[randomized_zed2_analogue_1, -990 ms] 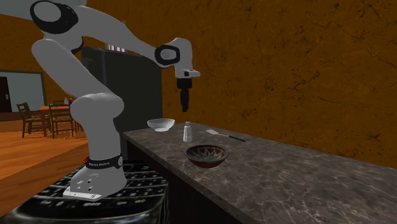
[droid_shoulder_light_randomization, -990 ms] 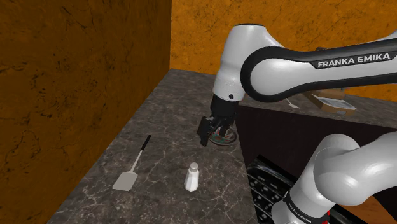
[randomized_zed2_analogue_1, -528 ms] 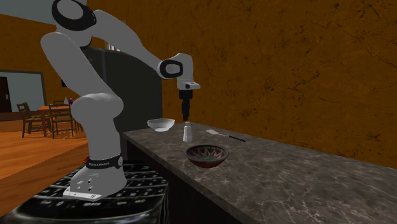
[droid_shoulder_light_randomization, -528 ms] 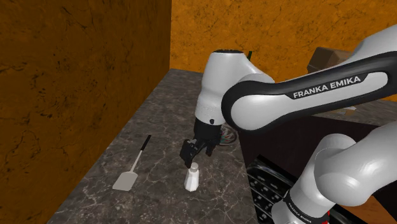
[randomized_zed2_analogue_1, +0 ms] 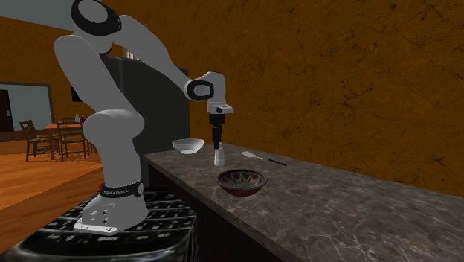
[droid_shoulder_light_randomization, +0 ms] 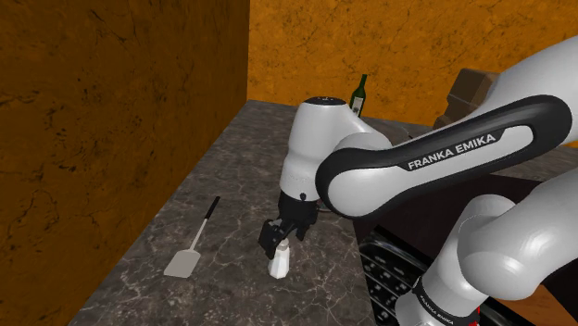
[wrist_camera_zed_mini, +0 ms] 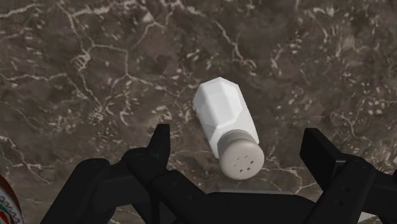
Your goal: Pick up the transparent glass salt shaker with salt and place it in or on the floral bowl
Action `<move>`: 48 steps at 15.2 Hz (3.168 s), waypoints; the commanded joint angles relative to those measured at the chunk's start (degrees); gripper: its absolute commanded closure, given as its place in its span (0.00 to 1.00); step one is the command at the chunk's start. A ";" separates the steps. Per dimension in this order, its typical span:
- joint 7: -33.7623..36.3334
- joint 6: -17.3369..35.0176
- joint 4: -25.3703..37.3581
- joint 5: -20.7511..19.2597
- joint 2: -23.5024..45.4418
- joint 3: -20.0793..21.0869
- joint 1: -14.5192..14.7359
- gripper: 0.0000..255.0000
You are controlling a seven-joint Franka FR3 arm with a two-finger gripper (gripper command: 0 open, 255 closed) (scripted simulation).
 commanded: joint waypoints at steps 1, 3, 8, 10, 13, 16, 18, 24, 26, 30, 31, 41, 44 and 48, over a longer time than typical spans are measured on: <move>0.02 0.39 -0.11 0.02 0.25 0.12 -0.02 0.00; 0.02 0.39 -0.11 0.02 0.25 0.12 -0.02 0.00; 0.02 0.38 -0.10 0.02 0.25 0.11 -0.02 1.00; 0.02 0.38 -0.11 0.02 0.24 0.11 -0.02 1.00; 0.02 0.40 -0.11 0.02 0.26 0.12 -0.02 1.00; 0.02 0.39 -0.11 0.02 0.25 0.12 -0.02 1.00; 0.06 -1.56 0.69 -0.12 -0.92 -0.39 0.05 1.00; 0.27 -7.21 3.39 -0.73 -3.90 -1.86 0.14 1.00; 0.36 -9.01 4.38 -0.97 -4.72 -2.32 0.13 1.00; 0.58 -12.53 6.51 -1.49 -6.13 -3.22 0.07 1.00; 0.63 -13.39 7.07 -1.63 -6.43 -3.44 0.05 1.00; -0.28 -20.57 11.59 -3.23 -8.78 -6.37 -0.66 1.00; -4.53 -21.83 10.77 -4.93 -9.98 -10.23 -2.18 1.00; -10.07 -23.26 10.60 -7.59 -10.52 -15.18 -4.54 1.00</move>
